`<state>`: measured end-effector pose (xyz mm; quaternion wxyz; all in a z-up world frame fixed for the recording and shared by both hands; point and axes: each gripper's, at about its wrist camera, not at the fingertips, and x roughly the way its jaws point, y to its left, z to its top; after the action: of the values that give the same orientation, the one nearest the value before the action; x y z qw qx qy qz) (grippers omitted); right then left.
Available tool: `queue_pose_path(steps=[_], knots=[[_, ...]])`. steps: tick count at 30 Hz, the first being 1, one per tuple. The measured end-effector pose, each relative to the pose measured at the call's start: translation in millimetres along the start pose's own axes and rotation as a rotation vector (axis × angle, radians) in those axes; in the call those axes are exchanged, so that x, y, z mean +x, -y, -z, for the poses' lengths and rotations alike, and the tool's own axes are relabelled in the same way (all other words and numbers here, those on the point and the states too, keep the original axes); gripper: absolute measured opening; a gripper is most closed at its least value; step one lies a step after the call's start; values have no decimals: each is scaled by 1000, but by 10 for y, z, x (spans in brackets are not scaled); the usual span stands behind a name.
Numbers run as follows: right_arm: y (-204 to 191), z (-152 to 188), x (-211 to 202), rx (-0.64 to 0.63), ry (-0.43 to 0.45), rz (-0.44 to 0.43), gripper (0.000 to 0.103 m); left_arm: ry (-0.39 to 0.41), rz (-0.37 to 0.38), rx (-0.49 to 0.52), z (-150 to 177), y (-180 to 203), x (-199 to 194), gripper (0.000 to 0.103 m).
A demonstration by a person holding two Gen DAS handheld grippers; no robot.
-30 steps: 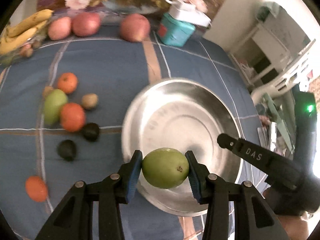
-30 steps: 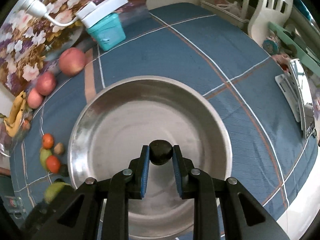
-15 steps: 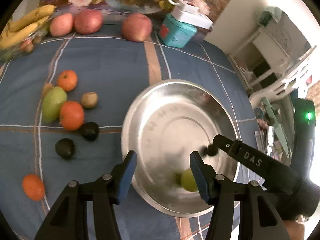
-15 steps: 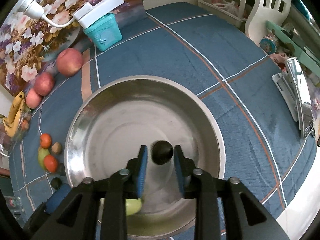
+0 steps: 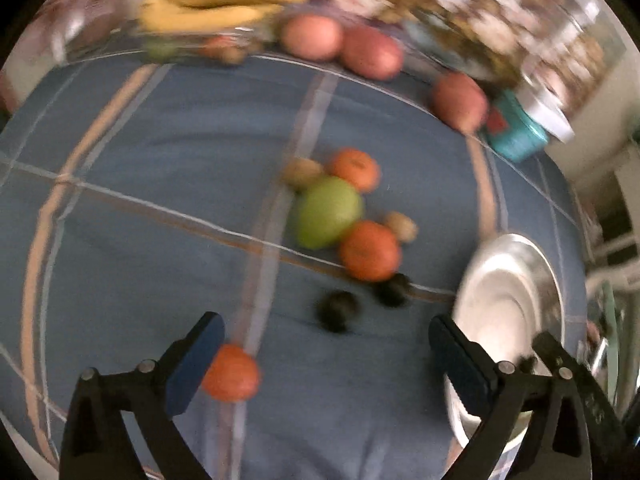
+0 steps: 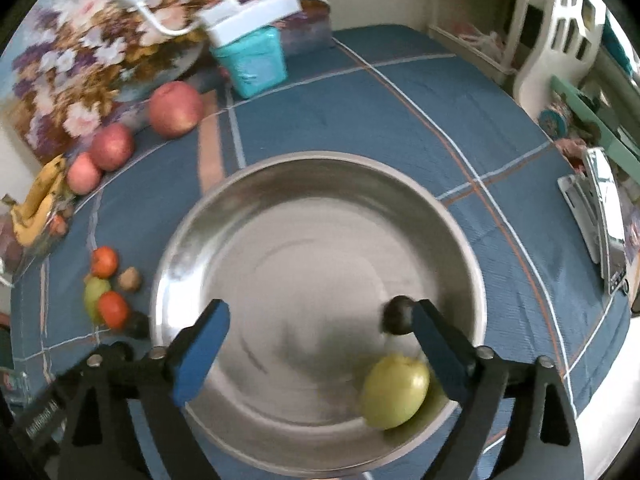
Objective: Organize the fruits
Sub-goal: 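Carry both fruits over the steel plate and open both tools to drop them, then withdraw both open tools from the plate back toward the fruit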
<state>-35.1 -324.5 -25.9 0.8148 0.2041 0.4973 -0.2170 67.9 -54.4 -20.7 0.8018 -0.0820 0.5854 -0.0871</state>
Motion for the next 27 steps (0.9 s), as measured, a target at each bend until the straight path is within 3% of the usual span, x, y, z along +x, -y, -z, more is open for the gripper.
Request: queue_pose_path(steps=[7, 12, 16, 27], knots=[[-380, 190, -105, -63, 27, -67, 94, 89, -110, -41, -3, -415, -221, 103], [-649, 368, -151, -105, 14, -121, 94, 110, -130, -62, 43, -614, -291, 103], [-830, 557, -157, -145, -20, -139, 94, 71, -143, -68, 116, -700, -244, 103], [-877, 856, -174, -189, -86, -131, 94, -97, -65, -95, 356, -841, -17, 103]])
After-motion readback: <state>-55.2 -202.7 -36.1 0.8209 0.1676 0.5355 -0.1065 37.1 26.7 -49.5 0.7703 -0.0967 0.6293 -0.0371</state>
